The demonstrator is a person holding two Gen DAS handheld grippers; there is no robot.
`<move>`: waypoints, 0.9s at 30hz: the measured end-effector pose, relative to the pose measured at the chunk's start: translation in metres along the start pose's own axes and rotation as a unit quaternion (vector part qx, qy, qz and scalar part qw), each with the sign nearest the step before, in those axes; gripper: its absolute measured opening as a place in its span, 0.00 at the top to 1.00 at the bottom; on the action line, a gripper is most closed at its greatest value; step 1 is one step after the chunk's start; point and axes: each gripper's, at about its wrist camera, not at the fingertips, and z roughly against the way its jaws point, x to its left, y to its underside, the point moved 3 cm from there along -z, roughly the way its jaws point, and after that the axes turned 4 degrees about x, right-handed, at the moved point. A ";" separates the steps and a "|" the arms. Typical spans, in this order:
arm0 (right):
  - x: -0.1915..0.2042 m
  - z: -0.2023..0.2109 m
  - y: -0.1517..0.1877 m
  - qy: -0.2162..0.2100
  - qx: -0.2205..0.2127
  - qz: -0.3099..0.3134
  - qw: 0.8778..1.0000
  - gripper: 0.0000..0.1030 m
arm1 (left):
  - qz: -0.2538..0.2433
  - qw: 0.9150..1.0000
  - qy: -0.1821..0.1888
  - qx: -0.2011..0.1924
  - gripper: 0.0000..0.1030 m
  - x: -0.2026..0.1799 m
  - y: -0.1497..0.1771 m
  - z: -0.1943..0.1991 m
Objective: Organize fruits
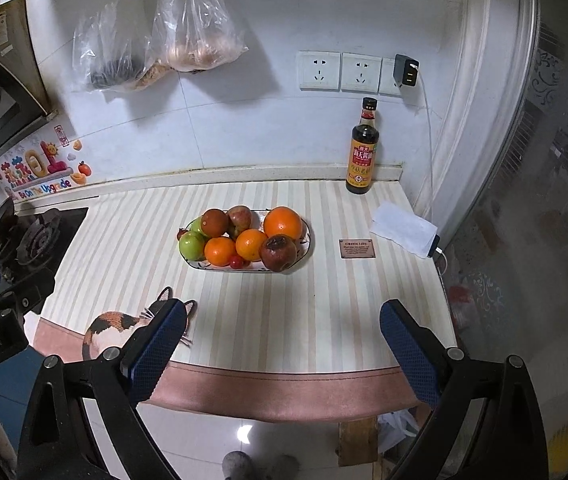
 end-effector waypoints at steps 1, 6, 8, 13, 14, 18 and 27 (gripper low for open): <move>0.000 0.000 0.000 0.000 0.000 0.000 1.000 0.04 | 0.000 1.000 0.001 0.000 0.00 0.000 0.000 0.000; 0.001 0.000 -0.002 0.000 -0.002 0.001 1.000 0.04 | -0.001 1.000 0.002 0.001 0.00 -0.001 -0.001 -0.001; 0.001 0.001 -0.002 -0.002 -0.003 0.000 1.000 0.04 | -0.001 1.000 0.001 0.001 0.00 -0.001 -0.001 -0.001; 0.000 0.005 -0.002 -0.003 -0.005 0.000 1.000 0.03 | 0.001 1.000 0.003 0.000 0.00 -0.001 -0.001 -0.001; 0.000 0.005 -0.002 -0.003 -0.005 -0.001 1.000 0.04 | -0.001 1.000 0.002 0.000 0.00 -0.002 -0.001 -0.001; 0.000 0.006 -0.003 -0.002 -0.006 0.000 1.000 0.04 | -0.001 1.000 0.002 -0.001 0.00 -0.002 -0.001 -0.001; -0.001 0.010 -0.002 -0.003 -0.005 0.003 1.000 0.03 | -0.003 1.000 0.008 0.005 0.00 -0.005 0.006 0.002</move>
